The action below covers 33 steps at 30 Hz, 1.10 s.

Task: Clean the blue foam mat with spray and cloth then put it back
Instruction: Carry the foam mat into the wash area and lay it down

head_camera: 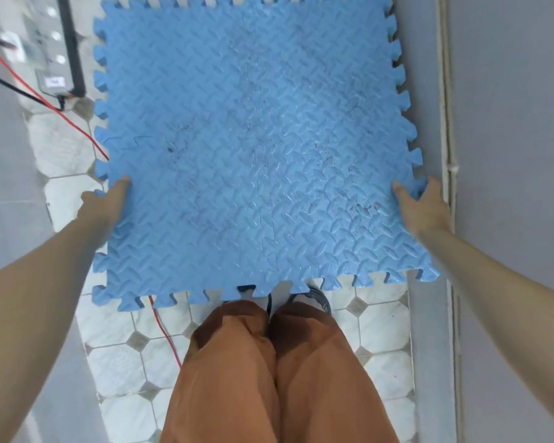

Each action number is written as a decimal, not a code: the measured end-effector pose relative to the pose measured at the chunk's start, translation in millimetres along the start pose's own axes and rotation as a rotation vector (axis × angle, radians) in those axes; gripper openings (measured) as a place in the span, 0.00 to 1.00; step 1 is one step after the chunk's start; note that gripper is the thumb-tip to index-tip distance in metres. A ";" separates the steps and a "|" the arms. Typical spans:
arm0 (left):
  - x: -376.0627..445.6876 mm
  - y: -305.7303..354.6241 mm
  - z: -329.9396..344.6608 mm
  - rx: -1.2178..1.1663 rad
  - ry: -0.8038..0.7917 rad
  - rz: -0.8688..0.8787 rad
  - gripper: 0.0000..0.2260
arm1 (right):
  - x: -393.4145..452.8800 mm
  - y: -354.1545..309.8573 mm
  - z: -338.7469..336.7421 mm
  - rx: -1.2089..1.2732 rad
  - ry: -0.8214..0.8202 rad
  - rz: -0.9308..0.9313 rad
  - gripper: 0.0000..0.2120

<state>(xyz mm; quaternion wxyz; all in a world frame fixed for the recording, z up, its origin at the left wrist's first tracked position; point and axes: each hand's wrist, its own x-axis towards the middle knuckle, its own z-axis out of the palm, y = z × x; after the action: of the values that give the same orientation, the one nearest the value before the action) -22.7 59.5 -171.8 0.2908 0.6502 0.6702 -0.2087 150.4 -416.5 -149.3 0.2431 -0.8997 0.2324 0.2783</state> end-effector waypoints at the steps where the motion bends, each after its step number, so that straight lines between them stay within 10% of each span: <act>1: -9.7 -0.2 -8.0 0.015 -0.020 0.021 0.42 | -8.6 -4.3 -7.3 -0.001 0.011 -0.005 0.30; 18: -161.3 44.0 -209.8 0.582 0.175 0.630 0.31 | -215.5 -40.5 -122.9 -0.302 -0.054 -0.061 0.30; 33: -295.8 77.0 -348.8 1.081 0.051 1.074 0.28 | -557.5 13.8 -143.8 0.134 -0.017 0.524 0.27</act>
<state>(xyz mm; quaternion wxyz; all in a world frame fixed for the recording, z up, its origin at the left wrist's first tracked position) 8.2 72.3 290.8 -0.0223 0.9434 0.0731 -0.3226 -212.4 -351.0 293.2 0.2240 -0.7884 0.4731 0.3232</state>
